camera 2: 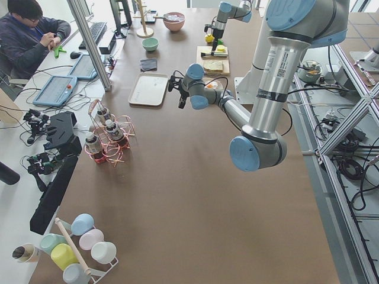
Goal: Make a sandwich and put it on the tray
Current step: 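Move the right gripper over the board's bread slice while the left arm advances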
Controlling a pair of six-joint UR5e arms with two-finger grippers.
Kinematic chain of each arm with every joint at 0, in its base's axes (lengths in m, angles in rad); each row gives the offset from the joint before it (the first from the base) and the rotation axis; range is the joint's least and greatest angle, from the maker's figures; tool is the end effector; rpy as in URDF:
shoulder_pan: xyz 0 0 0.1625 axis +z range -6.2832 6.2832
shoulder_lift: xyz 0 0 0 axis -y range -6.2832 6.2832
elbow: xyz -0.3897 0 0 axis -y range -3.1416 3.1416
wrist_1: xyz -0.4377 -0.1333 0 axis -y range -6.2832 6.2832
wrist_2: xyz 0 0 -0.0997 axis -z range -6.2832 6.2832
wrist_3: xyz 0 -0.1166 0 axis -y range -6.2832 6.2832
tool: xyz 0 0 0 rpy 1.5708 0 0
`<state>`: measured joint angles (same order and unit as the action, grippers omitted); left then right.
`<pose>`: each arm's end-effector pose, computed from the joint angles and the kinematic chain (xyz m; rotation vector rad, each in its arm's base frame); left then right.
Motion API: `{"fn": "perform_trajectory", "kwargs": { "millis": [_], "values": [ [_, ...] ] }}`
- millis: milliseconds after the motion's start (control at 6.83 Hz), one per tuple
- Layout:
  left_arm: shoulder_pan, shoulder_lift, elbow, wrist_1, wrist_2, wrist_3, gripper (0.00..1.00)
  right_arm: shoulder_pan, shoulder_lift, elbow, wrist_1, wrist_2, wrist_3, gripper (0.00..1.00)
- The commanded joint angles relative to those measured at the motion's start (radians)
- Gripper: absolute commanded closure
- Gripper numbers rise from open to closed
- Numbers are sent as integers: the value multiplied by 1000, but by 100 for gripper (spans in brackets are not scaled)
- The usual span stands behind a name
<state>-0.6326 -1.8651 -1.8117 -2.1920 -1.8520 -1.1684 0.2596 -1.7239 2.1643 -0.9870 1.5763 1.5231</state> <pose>0.4502 -0.4552 0.2660 0.3513 1.1199 -0.0406 -0.4375 -0.2535 0.3365 0.1521 -1.0146 0.1902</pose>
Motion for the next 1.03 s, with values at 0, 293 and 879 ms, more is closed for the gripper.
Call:
{"fn": "perform_trajectory", "kwargs": {
  "millis": [0,293,879],
  "values": [
    [1,0,-1,0,4,0,2,-51,-15,-7,36,-31,9,20],
    [1,0,-1,0,11,0,2,-63,-20,-17,42,-36,28,27],
    [1,-2,-1,0,11,0,2,-94,-23,-100,176,-68,28,29]
  ]
}}
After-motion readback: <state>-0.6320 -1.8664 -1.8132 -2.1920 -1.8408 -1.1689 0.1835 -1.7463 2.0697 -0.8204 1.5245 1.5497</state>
